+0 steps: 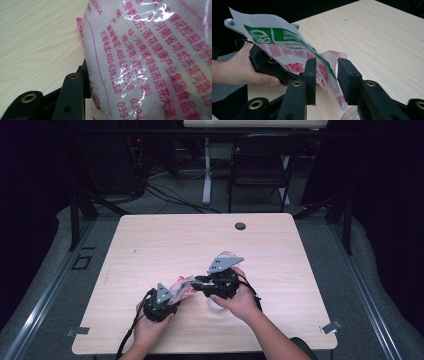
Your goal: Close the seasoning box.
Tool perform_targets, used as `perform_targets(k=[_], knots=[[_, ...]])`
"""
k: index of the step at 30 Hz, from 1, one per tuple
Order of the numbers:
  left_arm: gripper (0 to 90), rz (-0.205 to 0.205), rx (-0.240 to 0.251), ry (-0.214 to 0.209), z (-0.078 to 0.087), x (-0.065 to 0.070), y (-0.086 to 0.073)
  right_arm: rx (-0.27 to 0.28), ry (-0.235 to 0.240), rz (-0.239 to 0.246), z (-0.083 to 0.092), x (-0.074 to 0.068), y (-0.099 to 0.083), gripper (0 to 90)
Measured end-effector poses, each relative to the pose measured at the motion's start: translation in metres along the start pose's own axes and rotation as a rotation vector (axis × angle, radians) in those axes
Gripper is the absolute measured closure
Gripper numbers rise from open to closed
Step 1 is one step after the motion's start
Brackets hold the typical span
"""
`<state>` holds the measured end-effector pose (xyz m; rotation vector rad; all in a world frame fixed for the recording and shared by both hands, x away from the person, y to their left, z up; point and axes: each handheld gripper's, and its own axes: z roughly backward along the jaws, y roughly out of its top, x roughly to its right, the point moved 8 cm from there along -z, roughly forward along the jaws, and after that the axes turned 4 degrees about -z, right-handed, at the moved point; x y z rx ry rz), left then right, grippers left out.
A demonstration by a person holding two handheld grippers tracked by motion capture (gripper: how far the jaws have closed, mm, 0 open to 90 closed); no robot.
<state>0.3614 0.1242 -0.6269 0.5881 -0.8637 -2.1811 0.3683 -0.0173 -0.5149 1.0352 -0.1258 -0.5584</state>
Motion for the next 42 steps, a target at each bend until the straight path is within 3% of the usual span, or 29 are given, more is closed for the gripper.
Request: perform_targets(k=[10,17,18,26,29,42], knots=[[60.3,-0.043,-0.012,0.032,0.003,-0.004,0.003,0.025,-0.013,0.012,0.003,0.003,0.001,52.3],[60.3,-0.047,-0.004,0.054,0.006,-0.009,0.005,0.014,-0.022,0.015,0.002,0.003,-0.001,49.5],[60.3,-0.044,0.000,0.055,0.007,-0.010,0.005,0.010,-0.029,0.032,0.002,0.003,0.000,46.9],[60.3,-0.062,0.004,0.103,0.012,-0.018,0.008,-0.001,-0.024,0.024,0.007,0.004,0.000,48.9],[60.3,-0.111,0.003,0.146,0.016,-0.021,0.010,0.020,-0.023,0.022,0.010,0.003,0.003,49.3],[60.4,-0.192,-0.005,0.214,0.021,-0.024,0.012,0.018,-0.008,0.155,0.014,-0.015,0.009,47.6]])
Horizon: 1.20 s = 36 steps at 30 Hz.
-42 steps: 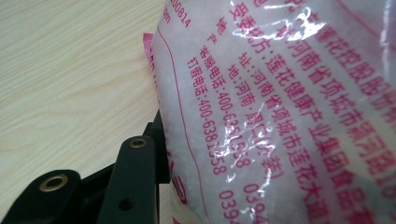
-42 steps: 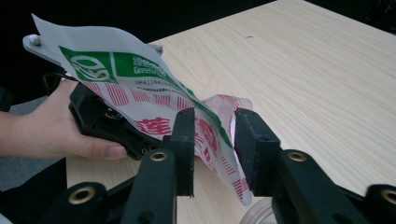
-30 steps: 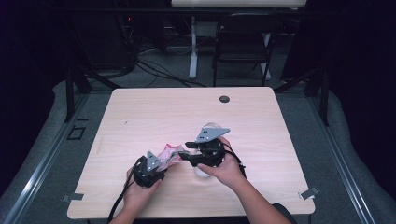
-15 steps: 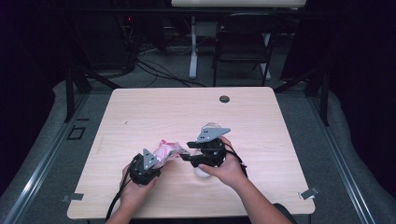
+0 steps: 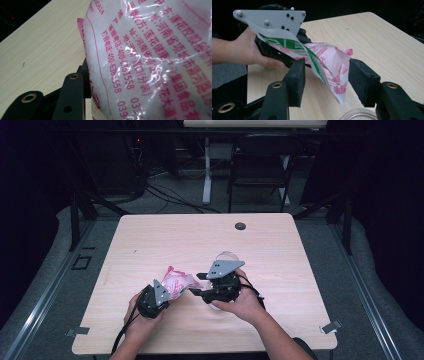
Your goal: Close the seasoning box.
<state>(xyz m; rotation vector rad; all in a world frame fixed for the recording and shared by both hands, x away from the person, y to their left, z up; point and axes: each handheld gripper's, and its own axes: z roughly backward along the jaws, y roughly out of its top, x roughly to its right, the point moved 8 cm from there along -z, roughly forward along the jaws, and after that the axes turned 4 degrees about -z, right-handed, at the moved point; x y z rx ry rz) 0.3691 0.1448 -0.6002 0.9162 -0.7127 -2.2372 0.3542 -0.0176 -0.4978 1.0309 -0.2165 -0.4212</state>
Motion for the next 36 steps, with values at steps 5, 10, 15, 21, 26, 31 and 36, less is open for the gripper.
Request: perform_targets(k=[5,10,15,21,26,31,36], knots=[[60.4,-0.036,0.000,0.017,0.001,0.001,0.001,-0.003,0.019,0.035,-0.002,-0.006,0.000,47.0],[60.4,-0.046,0.001,0.011,0.000,0.004,0.002,-0.005,0.036,0.068,-0.003,-0.012,0.000,46.9],[60.4,-0.056,-0.001,-0.010,0.001,0.008,0.003,-0.018,0.042,0.086,-0.007,-0.016,-0.002,47.0],[60.4,-0.056,0.016,-0.016,0.002,0.011,0.005,-0.036,0.059,0.094,-0.011,-0.020,-0.005,50.0],[60.4,-0.061,0.018,-0.024,0.003,0.012,0.006,-0.057,0.055,0.091,-0.014,-0.020,-0.008,53.6],[60.4,-0.061,0.019,-0.025,0.003,0.012,0.006,-0.066,0.048,0.081,-0.017,-0.020,-0.010,58.9],[60.4,-0.066,0.020,-0.028,0.004,0.013,0.007,-0.077,0.052,0.062,-0.019,-0.018,-0.012,63.7]])
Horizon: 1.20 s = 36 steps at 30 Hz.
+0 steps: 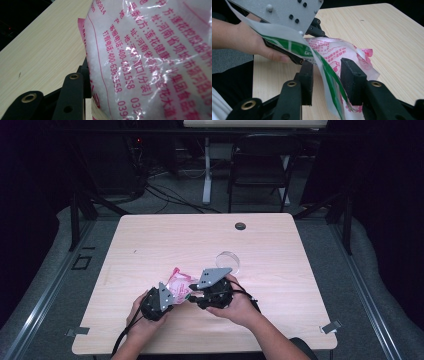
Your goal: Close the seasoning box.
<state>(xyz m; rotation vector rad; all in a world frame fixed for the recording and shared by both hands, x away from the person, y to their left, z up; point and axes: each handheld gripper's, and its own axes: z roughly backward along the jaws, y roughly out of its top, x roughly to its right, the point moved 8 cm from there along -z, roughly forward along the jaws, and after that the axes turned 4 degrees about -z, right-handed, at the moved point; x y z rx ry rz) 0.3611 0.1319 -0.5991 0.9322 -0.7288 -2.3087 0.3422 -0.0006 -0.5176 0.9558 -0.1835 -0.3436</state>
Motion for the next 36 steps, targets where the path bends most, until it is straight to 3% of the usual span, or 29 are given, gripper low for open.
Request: perform_targets(k=[15,25,36], knots=[[60.6,-0.007,0.003,0.005,-0.0002,-0.0001,-0.0001,-0.031,0.008,-0.023,-0.0004,0.0004,-0.0049,87.1],[60.7,-0.031,-0.002,0.026,-0.0002,-0.0001,-0.0004,-0.061,0.037,-0.059,-0.0015,-0.0003,-0.0083,90.0],[60.6,-0.049,0.006,0.056,0.0016,-0.0017,0.0007,-0.054,0.049,-0.076,-0.0012,-0.0013,-0.0079,90.0]])
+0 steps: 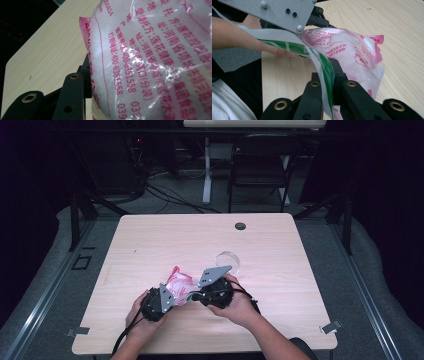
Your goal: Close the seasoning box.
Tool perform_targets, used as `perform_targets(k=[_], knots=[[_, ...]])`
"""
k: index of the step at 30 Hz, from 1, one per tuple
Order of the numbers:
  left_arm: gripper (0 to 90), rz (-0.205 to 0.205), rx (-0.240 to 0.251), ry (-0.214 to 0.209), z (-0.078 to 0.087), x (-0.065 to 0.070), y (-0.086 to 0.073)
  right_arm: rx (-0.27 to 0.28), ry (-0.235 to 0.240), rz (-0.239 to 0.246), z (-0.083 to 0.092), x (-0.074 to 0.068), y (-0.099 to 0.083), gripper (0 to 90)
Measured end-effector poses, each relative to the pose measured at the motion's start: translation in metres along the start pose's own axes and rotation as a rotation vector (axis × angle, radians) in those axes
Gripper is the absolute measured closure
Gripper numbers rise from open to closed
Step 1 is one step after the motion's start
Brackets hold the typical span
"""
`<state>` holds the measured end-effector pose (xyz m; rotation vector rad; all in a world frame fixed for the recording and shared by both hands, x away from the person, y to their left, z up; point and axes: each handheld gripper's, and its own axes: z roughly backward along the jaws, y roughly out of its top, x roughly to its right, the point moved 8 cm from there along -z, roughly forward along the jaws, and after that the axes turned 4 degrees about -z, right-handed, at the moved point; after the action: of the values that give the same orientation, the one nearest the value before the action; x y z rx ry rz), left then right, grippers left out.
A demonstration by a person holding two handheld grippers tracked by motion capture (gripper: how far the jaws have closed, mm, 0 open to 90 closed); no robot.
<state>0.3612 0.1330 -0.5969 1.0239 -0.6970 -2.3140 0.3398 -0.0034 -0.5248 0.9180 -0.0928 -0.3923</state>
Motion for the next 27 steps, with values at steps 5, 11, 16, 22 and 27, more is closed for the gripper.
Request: perform_targets(k=[5,11,16,22,27], knots=[[60.7,-0.014,0.000,0.015,0.0010,-0.0009,0.0004,0.004,0.002,-0.008,-0.0003,-0.0002,0.0001,90.0],[60.7,-0.032,0.001,0.039,0.0018,-0.0020,0.0014,0.007,0.003,-0.015,-0.0001,0.0000,0.0000,90.0],[60.7,-0.044,0.003,0.053,0.0026,-0.0026,0.0025,0.008,0.002,-0.018,0.0006,0.0005,0.0001,90.0],[60.7,-0.069,0.002,0.070,0.0044,-0.0028,0.0057,0.010,0.002,-0.034,0.0032,0.0016,-0.0004,90.0],[60.8,-0.090,0.005,0.081,0.0052,-0.0034,0.0089,0.028,0.003,-0.065,0.0060,0.0036,-0.0006,90.0]])
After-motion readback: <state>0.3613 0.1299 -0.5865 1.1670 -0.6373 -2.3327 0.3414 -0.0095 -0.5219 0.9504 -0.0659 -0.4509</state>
